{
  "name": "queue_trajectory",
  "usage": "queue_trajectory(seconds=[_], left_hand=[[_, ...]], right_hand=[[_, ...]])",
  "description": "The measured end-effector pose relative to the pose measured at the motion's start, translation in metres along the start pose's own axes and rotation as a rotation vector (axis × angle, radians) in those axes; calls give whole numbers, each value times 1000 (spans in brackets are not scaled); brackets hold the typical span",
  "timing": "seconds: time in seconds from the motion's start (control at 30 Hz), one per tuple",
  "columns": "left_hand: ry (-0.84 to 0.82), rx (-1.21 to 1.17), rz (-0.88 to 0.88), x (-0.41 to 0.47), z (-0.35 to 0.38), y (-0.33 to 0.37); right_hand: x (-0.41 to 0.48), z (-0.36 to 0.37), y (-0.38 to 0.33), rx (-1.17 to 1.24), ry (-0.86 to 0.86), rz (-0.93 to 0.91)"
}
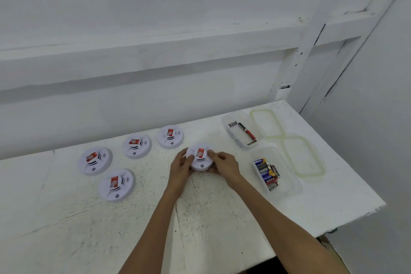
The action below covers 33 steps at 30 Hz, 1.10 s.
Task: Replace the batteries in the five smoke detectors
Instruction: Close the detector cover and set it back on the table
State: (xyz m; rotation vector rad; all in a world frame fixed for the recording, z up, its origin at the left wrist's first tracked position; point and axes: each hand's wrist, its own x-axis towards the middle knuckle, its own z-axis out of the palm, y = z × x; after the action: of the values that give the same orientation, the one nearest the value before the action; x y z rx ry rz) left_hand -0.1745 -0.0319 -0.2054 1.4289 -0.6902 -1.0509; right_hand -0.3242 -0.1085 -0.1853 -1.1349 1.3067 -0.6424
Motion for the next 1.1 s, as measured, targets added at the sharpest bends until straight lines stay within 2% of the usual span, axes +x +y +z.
queue_trajectory(seconds=[0.13,0.4,0.53,0.73,0.97,1.1], left_hand=[[172,11,-26,-2,-23,-3],[457,164,156,-41,-52,0],[483,269,271,-49,-62,-12],[510,352,296,-41,-62,-17],[490,489,160,-30,-65,-29],[501,531,169,-30,-62,-32]], right_hand=[[3,29,-3,-50,-36,14],[-9,80,-7,-122,-138,-6],[-17,92,-2,-194,-142,-28],[-24,92,-4,-192,-87,-38],[-29,92,-1,-159,-10,-38],[-27,92,1,-135,23,-20]])
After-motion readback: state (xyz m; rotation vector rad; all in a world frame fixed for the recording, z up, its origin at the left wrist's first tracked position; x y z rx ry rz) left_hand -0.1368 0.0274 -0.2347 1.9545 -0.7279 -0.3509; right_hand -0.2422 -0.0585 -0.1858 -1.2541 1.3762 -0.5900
